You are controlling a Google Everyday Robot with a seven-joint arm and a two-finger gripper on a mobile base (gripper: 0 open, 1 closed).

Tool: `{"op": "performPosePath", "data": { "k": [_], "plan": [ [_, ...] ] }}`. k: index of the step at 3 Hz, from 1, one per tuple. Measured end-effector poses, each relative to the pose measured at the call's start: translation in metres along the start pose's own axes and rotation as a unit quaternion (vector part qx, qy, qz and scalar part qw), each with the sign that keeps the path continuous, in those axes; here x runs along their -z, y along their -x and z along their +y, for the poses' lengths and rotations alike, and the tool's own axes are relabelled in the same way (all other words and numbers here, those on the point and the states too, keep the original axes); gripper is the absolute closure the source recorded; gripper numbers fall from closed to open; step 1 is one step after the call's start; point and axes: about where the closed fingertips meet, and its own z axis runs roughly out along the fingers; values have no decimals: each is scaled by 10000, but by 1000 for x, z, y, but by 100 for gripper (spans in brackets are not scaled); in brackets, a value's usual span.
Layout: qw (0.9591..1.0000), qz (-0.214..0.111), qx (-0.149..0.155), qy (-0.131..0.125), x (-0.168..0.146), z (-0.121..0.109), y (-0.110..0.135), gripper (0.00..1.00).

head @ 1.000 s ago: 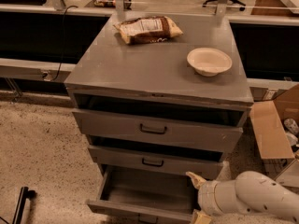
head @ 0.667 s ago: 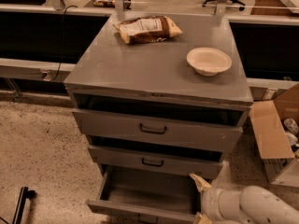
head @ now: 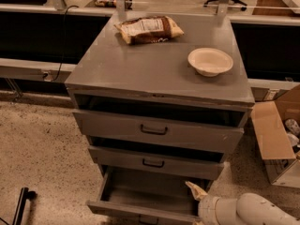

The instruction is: Close bottom drawer

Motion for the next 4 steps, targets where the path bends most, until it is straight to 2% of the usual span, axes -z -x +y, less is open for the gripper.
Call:
{"op": "performPosePath", "data": {
  "k": [1,2,3,4],
  "plan": [
    [9998,-101,-42,181,-22,3,-12,0],
    [9992,-254,-222,203,-59,8,-51,0],
    [9972,-372,-603,250,-100,31,-99,18],
    [9939,-566,-903,281,-125,50,-132,40]
  ]
}}
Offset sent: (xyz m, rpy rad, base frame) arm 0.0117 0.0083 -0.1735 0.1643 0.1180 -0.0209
